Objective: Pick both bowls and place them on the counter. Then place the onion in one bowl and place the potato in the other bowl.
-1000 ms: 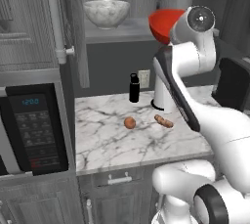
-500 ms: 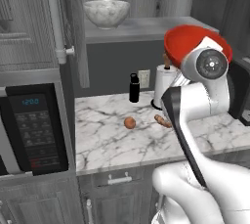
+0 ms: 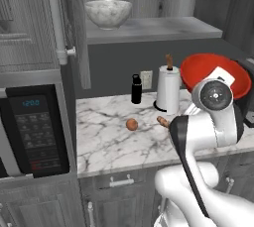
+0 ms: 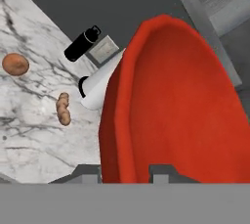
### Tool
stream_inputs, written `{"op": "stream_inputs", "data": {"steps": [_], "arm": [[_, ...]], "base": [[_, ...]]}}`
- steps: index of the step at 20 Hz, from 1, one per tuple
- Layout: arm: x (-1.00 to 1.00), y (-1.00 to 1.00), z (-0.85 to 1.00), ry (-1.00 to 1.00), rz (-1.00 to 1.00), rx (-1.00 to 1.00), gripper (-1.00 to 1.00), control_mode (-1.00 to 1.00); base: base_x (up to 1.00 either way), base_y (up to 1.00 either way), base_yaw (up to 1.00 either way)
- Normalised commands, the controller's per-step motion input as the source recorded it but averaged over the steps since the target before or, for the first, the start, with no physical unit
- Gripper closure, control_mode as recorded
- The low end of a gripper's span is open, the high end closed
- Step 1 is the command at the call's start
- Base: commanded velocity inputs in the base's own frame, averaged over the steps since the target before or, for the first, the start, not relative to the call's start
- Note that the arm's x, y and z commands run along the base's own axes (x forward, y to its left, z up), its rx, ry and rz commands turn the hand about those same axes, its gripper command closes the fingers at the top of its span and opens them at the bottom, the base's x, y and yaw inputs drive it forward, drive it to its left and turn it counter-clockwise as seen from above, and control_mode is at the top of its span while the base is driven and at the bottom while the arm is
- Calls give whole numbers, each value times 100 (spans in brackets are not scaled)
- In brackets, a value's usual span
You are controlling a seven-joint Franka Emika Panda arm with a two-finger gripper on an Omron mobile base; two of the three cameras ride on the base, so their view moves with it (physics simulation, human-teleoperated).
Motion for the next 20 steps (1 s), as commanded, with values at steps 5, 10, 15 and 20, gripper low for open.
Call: {"op": "stream_inputs", "data": {"steps": [5,10,15,20], "arm": [[-4,-33,-67,18,-10,2,100,-100],[8,-22,-70,12,-6,1,100,-100],[13,-30,-63,1,-3,2,100,-100],[27,-31,-49,2,0,2,100,-100]], "base": [[0,0,0],[0,0,0],[0,0,0],[0,0,0]]}}
